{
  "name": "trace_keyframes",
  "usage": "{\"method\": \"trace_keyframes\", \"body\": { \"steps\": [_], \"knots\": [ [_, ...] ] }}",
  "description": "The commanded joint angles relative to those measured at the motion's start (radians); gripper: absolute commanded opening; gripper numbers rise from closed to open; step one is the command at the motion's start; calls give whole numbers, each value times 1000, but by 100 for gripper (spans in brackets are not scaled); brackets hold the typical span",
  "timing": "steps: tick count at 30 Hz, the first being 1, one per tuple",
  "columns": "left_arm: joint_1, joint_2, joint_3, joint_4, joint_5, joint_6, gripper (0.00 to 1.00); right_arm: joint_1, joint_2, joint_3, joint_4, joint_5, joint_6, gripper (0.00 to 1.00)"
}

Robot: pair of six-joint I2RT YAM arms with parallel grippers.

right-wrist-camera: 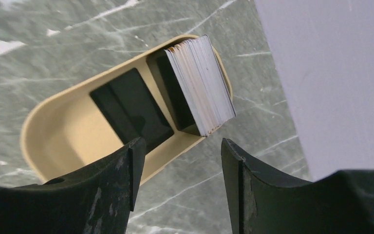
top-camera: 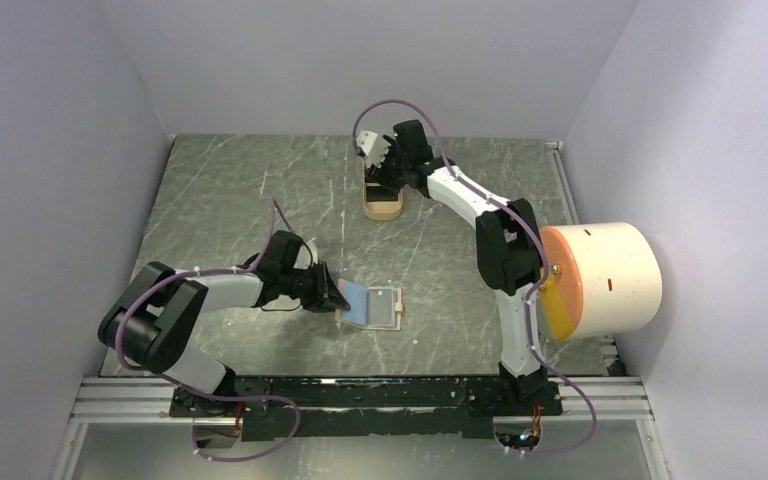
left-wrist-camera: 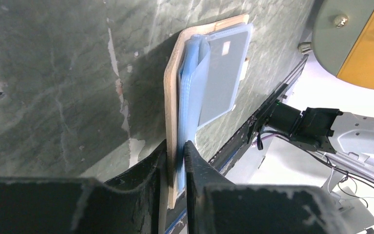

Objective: Put the credit cards into the card holder
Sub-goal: Pick up the credit card from the storage box.

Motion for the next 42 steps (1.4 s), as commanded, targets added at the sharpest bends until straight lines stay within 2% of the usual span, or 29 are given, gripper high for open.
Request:
{"method": "trace_keyframes", "body": {
  "steps": [1,8,13,23,31,42],
  "knots": [
    [5,-8,-1,55,45,5,21,-8,63,68,-6,38,-187,62],
    [3,-17,-1,50,60,11,22,-7,135,118,45,14,-274,62],
    [4,-8,-28,103,83,-15,23,-5,176,139,76,27,-324,62],
    [4,25,-15,107,92,-13,22,0,240,163,178,112,-371,61],
    [3,54,-36,170,112,-42,20,0,232,159,211,106,-355,45],
    [1,54,-34,177,112,-47,19,-8,172,133,200,82,-323,33]
  ]
}}
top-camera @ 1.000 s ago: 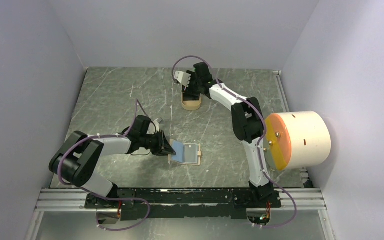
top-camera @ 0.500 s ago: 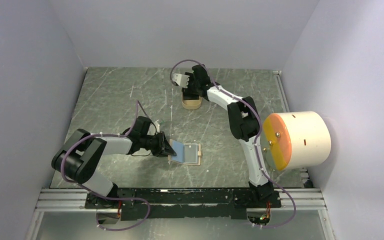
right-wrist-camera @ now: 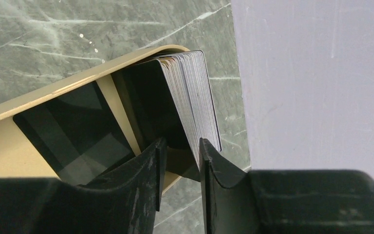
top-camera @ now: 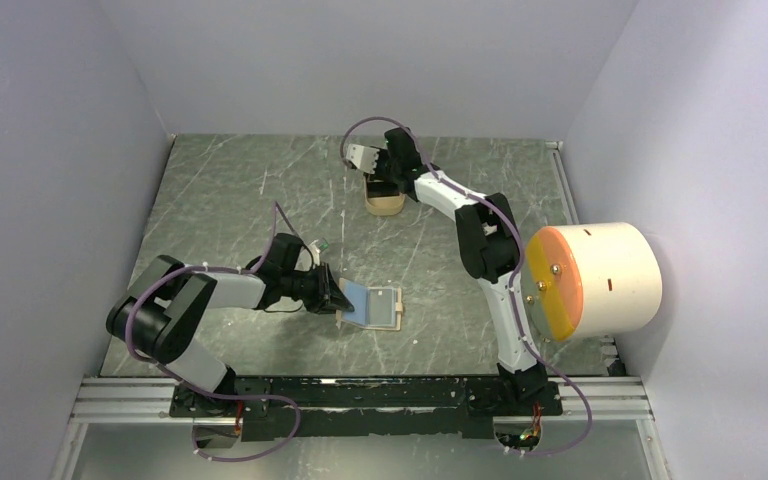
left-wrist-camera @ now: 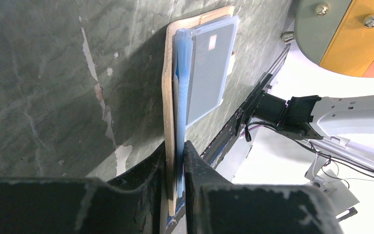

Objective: Put the credit cards into the card holder
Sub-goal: Pick up the credit card from the storage box.

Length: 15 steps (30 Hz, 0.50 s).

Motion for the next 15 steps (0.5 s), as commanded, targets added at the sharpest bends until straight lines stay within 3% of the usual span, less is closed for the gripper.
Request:
{"method": "trace_keyframes", "body": {
  "steps": [1,3,7,13,15],
  "knots": [
    [2,-2,-9,42,23,-2,19,-11,-58,2,34,-13,11,32],
    [1,-6,-18,51,23,-8,19,-14,-60,3,20,-25,16,29],
    [0,-12,-24,50,25,-11,19,-16,-69,-5,-9,-34,32,13],
    [-1,-29,-11,8,19,8,19,-17,-109,-56,-8,-62,61,0],
    [-2,-33,-12,12,19,6,20,-17,-114,-67,-9,-72,58,0]
  ]
}}
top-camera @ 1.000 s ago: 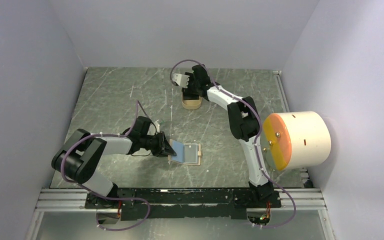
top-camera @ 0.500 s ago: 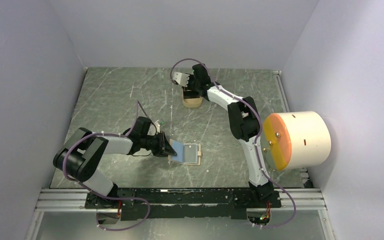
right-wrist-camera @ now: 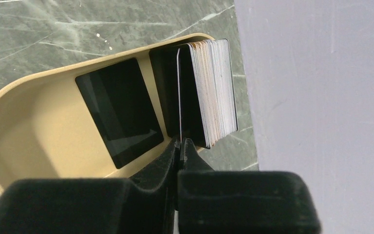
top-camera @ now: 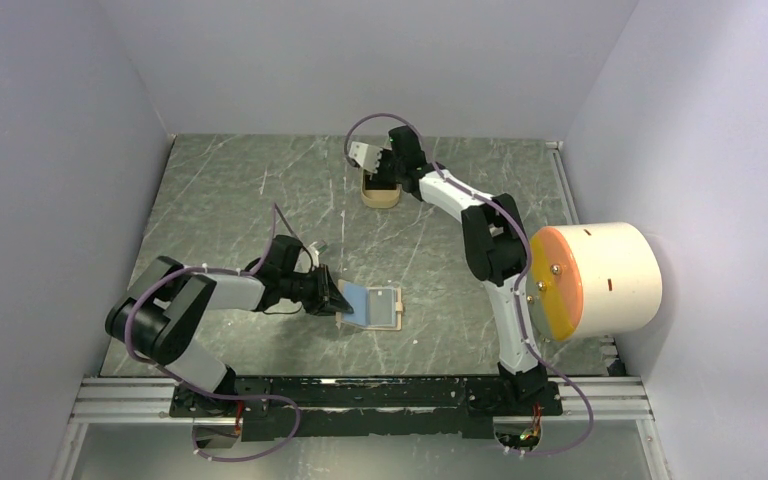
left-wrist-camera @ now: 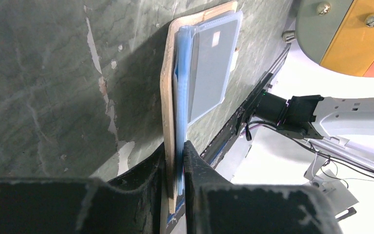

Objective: Put the credit cards into the card holder
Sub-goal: Pick up the credit card from the storage box.

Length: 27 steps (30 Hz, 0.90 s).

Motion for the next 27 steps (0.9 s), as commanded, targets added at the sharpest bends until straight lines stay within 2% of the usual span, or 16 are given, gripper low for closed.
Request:
{"method": "trace_keyframes", "body": {
  "steps": [1,7,11,13,15,18,20,24,27],
  "knots": [
    [-4,-31,3,5,17,11,20,-12,-60,-18,3,-27,13,0],
    [-7,-36,5,-7,1,10,20,-10,-103,-37,-31,-38,50,0],
    [-7,-37,9,-8,-13,-3,20,-10,-173,-91,-35,-68,153,0],
    [-7,-34,2,24,-9,-19,17,-9,-220,-133,-13,-86,250,0],
    [-5,-15,-8,75,17,-48,9,-7,-263,-166,-3,-93,376,0],
    [-5,14,-4,145,61,-96,9,-7,-309,-177,-48,-117,565,0],
    [-6,19,10,159,65,-112,9,-7,-366,-233,-18,-144,731,0],
    [-6,8,53,101,15,-107,9,-7,-513,-402,103,-179,1030,0],
    [-5,6,63,107,-41,-122,9,-7,-572,-438,58,-247,1154,0]
  ]
}}
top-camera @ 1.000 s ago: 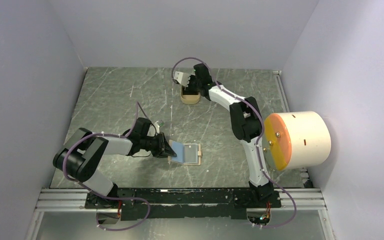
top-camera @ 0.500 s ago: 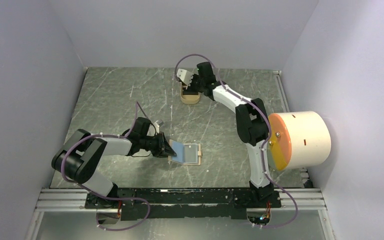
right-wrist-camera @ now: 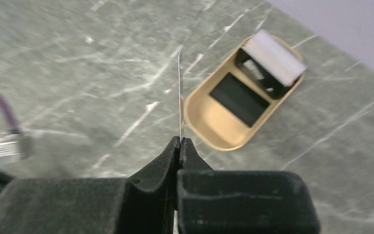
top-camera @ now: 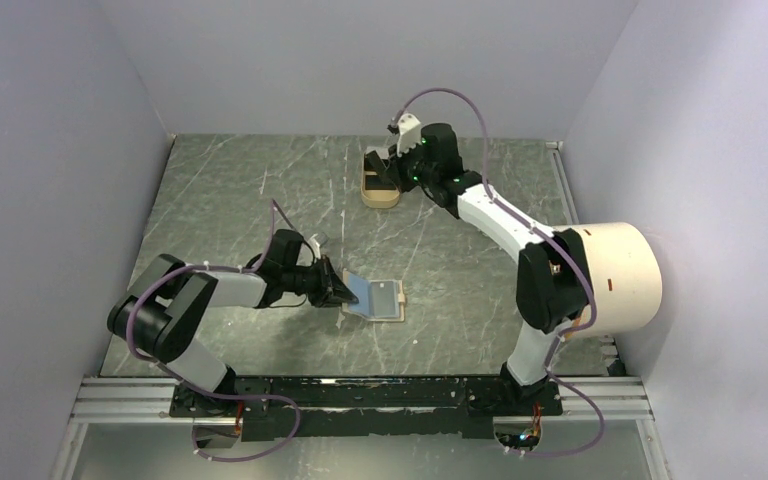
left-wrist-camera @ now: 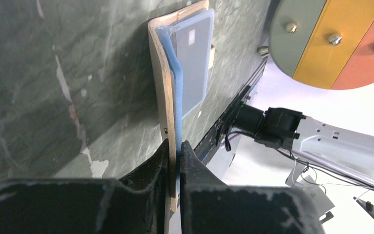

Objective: Put the credit cards into the card holder
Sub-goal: Pick up the credit card from the storage box, then insert the credit card into the card holder.

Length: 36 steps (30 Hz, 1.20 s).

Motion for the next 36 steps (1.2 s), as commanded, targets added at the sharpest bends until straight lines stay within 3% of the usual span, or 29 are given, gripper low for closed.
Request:
{"method": "trace_keyframes", "body": {
  "steps": [1,3,6,10,14,25,36],
  "knots": [
    [-1,0,39,56,-60,-45,9,-2,-93,-64,12,-122,331,0],
    [-1,22,23,134,-50,-91,9,1,-142,-126,26,-151,382,0],
    [-1,56,1,196,-24,-125,17,6,-214,-223,45,-149,464,0],
    [-1,28,-30,158,-46,-106,26,6,-276,-318,41,-197,575,0],
    [2,-22,-33,40,-90,-49,41,13,-315,-406,45,-234,658,0],
    [14,-127,-74,-113,-174,23,36,47,-409,-680,201,-252,860,0],
    [20,-122,-103,-125,-198,61,9,103,-390,-817,320,-198,952,0]
  ]
}}
